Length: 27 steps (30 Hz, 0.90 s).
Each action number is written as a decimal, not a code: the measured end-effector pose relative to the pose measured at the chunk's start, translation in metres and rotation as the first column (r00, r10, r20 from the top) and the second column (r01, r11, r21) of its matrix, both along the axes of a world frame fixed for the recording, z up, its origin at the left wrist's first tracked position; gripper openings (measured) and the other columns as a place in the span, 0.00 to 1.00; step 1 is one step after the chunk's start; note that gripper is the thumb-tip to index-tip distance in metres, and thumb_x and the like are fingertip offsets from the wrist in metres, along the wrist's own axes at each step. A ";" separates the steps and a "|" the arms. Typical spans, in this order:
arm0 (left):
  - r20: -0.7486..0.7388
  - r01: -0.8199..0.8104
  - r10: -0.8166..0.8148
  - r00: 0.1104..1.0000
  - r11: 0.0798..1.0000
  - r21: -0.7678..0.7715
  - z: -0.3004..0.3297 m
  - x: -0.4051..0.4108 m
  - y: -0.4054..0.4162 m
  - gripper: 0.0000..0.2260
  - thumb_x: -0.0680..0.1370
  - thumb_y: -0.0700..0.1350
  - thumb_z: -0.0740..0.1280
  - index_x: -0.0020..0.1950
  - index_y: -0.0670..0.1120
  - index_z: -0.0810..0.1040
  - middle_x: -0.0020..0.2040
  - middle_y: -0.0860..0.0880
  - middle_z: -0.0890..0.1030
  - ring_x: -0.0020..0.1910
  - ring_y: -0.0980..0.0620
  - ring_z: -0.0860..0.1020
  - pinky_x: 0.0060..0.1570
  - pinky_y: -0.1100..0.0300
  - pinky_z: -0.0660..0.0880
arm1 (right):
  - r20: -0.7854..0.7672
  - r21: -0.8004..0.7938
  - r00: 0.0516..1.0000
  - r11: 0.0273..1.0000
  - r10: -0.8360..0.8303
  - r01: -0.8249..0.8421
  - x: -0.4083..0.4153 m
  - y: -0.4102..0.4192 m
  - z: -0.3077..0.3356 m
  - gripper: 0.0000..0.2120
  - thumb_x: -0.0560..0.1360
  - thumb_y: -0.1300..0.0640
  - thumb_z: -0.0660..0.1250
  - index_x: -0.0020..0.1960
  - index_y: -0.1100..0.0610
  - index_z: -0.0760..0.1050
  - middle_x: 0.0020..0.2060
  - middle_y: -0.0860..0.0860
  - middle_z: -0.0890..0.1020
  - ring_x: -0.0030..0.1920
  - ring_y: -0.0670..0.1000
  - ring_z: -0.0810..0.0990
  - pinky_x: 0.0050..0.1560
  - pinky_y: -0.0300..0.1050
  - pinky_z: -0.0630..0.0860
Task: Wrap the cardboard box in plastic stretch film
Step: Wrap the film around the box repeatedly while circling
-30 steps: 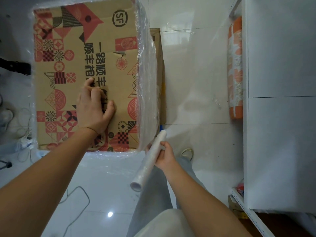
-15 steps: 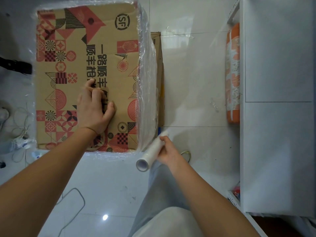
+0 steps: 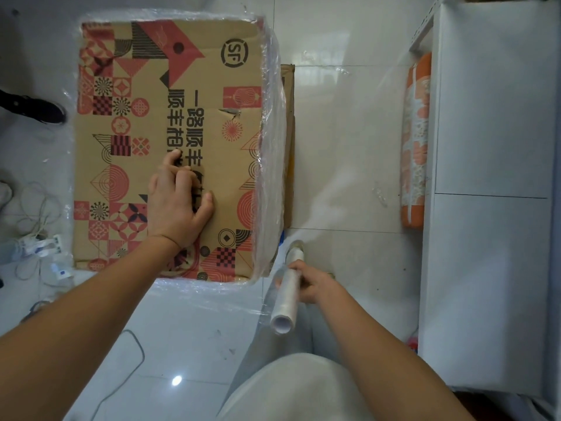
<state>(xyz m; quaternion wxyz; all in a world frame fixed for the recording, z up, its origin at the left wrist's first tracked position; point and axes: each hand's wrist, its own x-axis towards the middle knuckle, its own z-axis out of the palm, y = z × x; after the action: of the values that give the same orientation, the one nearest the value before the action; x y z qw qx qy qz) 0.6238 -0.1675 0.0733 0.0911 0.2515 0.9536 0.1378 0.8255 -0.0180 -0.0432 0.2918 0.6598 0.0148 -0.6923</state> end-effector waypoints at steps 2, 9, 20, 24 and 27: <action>0.014 -0.008 0.008 1.000 1.000 -0.017 0.001 0.000 0.000 0.19 0.73 0.56 0.57 0.48 0.40 0.70 0.69 0.37 0.65 0.63 0.35 0.67 0.61 0.42 0.66 | 0.009 0.021 1.000 1.000 0.014 -0.014 -0.002 0.009 0.001 0.11 0.74 0.64 0.65 0.55 0.66 0.71 0.44 0.62 0.76 0.42 0.61 0.77 0.34 0.56 0.81; 0.032 -0.012 0.013 0.999 0.998 -0.054 0.006 0.000 0.004 0.19 0.73 0.56 0.57 0.49 0.40 0.70 0.70 0.37 0.65 0.61 0.35 0.69 0.59 0.42 0.67 | -0.085 0.120 0.991 0.989 0.102 -0.092 -0.037 0.042 0.004 0.09 0.78 0.61 0.60 0.52 0.67 0.68 0.45 0.63 0.75 0.47 0.61 0.77 0.60 0.57 0.73; -0.015 0.031 -0.031 0.999 0.999 -0.039 0.006 0.002 0.004 0.15 0.74 0.52 0.59 0.48 0.40 0.67 0.60 0.34 0.69 0.70 0.40 0.62 0.59 0.39 0.67 | -0.031 0.170 0.925 0.914 0.380 -0.370 -0.097 0.034 0.005 0.19 0.77 0.47 0.57 0.57 0.59 0.75 0.49 0.58 0.82 0.50 0.59 0.81 0.45 0.55 0.79; -0.063 0.084 -0.088 0.994 0.995 -0.062 0.008 -0.001 0.005 0.16 0.75 0.50 0.59 0.52 0.38 0.68 0.58 0.36 0.70 0.70 0.39 0.63 0.59 0.42 0.68 | -0.132 0.145 0.866 0.874 0.483 -0.465 -0.098 0.016 -0.003 0.31 0.66 0.37 0.65 0.62 0.54 0.74 0.53 0.56 0.83 0.55 0.59 0.81 0.60 0.58 0.75; -0.084 0.102 -0.118 0.989 0.979 -0.175 0.014 0.000 0.009 0.21 0.74 0.50 0.58 0.61 0.38 0.70 0.59 0.35 0.72 0.65 0.36 0.69 0.51 0.42 0.73 | -0.127 0.045 0.867 0.876 0.482 -0.480 -0.103 0.025 0.021 0.25 0.71 0.41 0.68 0.60 0.56 0.72 0.56 0.53 0.81 0.60 0.57 0.79 0.63 0.53 0.74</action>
<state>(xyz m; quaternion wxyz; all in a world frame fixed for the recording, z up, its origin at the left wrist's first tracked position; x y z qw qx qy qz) 0.6235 -0.1588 0.0873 0.0745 0.3015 0.9498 0.0387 0.7224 0.0072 -0.0223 0.4494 0.5890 0.2024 -0.6404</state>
